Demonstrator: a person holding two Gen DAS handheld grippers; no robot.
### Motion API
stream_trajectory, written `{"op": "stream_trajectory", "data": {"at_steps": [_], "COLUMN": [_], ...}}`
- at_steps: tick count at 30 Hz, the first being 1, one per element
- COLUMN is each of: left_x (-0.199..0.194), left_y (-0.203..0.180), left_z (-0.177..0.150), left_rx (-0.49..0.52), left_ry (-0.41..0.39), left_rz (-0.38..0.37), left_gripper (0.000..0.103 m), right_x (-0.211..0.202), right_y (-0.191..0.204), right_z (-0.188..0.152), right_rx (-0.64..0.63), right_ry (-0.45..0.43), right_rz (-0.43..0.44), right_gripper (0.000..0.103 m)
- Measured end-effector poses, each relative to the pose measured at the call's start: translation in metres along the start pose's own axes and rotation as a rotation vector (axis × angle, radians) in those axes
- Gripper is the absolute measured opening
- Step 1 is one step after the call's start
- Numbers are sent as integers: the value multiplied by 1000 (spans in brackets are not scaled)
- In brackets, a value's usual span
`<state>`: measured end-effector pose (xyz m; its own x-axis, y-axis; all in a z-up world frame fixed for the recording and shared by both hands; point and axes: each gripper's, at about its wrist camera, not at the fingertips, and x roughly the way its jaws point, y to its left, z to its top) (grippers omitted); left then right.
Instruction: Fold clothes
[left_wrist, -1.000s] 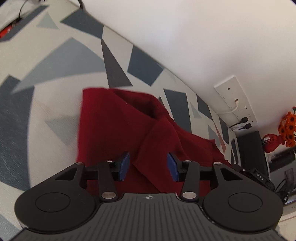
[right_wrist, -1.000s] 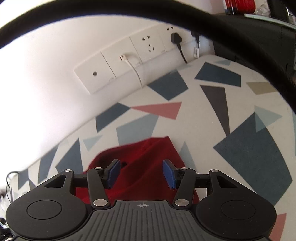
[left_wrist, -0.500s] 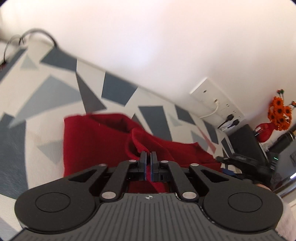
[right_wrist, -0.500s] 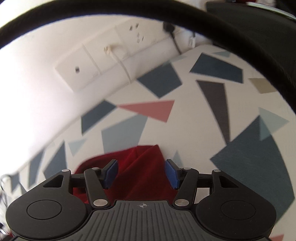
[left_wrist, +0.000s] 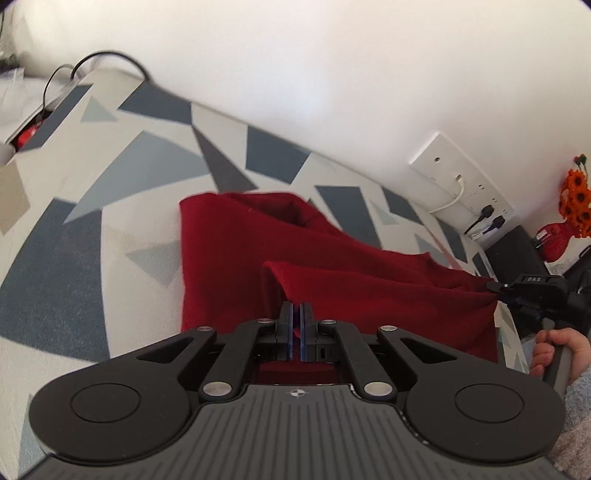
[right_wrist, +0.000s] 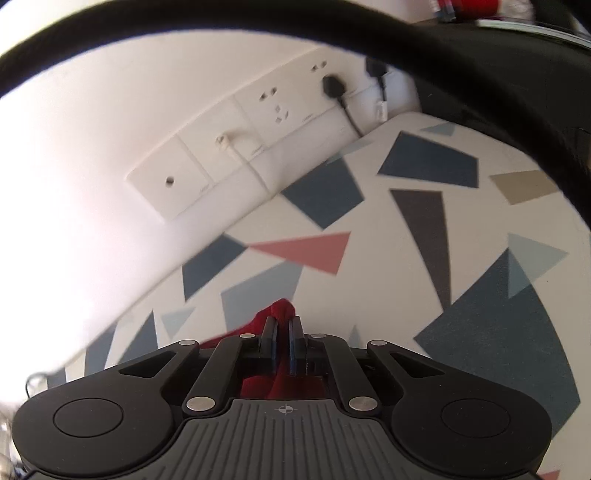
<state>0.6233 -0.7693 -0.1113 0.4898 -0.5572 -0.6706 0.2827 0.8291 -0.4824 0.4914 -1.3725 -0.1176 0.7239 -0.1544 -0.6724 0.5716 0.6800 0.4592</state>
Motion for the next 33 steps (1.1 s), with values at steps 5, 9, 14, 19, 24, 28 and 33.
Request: {"op": "stream_trajectory", "data": {"at_steps": [5, 9, 14, 19, 24, 28, 33], "left_x": [2, 4, 6, 13, 16, 12, 36], "left_y": [6, 8, 10, 6, 7, 16, 25], "left_z": [-5, -7, -8, -6, 2, 17, 38], "left_rx": [-4, -19, -40, -43, -54, -111, -177], "left_ry": [17, 28, 35, 63, 64, 29, 82], "left_rz": [18, 18, 10, -3, -9, -34, -98], "left_gripper": [3, 4, 4, 4, 22, 32, 35], "right_x": [-7, -3, 39, 67, 42, 22, 13], "right_y": [23, 38, 44, 22, 9, 7, -9], "right_z": [3, 6, 4, 8, 12, 11, 11], "right_rx": [-83, -104, -76, -32, 69, 10, 54], "right_ry": [-29, 7, 243, 244, 133, 99, 107], "right_rz": [68, 165, 148, -19, 55, 56, 45], "right_gripper": [28, 29, 33, 32, 43, 44, 44]}}
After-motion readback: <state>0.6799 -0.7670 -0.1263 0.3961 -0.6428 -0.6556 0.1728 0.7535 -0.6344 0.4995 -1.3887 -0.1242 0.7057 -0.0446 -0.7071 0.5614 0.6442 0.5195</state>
